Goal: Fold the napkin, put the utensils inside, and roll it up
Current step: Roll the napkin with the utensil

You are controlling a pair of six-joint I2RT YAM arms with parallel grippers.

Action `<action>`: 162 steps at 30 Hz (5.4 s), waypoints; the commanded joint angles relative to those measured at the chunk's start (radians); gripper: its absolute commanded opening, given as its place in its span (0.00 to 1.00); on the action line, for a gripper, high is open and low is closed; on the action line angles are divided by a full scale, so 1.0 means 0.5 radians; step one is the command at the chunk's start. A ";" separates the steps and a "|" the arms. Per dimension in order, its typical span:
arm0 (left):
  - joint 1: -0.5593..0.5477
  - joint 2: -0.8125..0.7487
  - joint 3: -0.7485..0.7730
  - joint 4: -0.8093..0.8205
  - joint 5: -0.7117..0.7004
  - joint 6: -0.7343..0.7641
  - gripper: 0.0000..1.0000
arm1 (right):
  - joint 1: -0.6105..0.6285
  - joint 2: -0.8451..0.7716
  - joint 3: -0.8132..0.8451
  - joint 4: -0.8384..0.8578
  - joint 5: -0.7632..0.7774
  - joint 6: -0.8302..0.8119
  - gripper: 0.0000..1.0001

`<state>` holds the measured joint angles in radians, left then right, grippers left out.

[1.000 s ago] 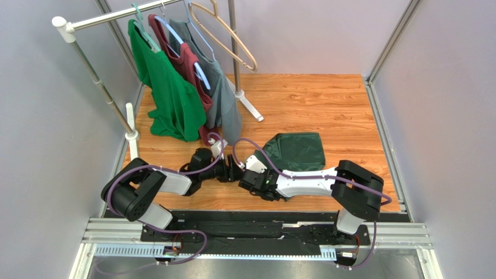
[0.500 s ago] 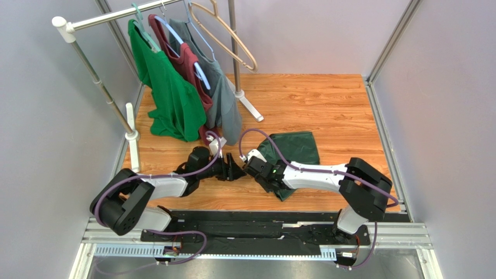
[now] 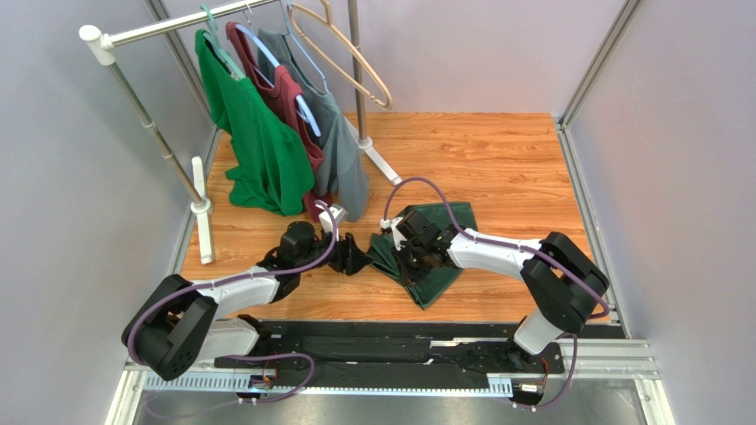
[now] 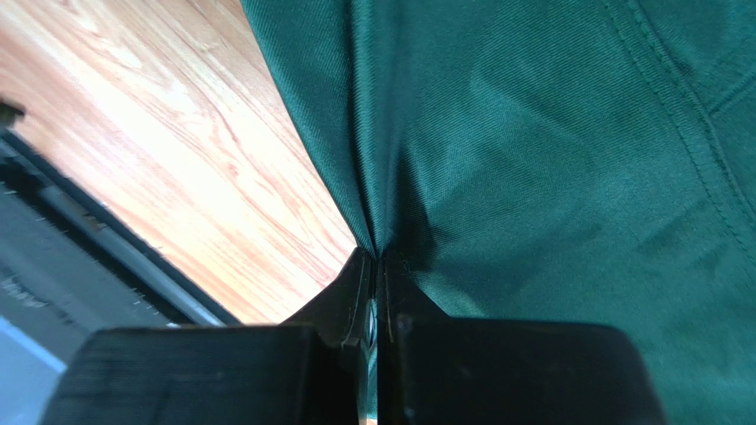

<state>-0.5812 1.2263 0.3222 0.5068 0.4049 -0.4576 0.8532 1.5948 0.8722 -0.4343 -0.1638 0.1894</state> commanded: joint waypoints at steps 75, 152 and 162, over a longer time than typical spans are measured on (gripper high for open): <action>-0.010 0.410 0.423 -0.238 -0.365 -0.376 0.72 | 0.140 -0.140 0.259 -0.282 0.238 0.124 0.46; 0.076 0.754 0.491 -0.259 -0.068 -0.453 0.47 | 0.711 0.372 0.305 -0.073 1.398 0.026 0.04; 0.153 0.508 0.472 -0.351 -0.064 -0.386 0.57 | 0.625 0.256 0.238 -0.070 1.077 0.041 0.00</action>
<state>-0.5220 1.5681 0.5518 0.3580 0.3653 -0.6819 1.1954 1.7523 1.0103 -0.4919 0.5137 0.1928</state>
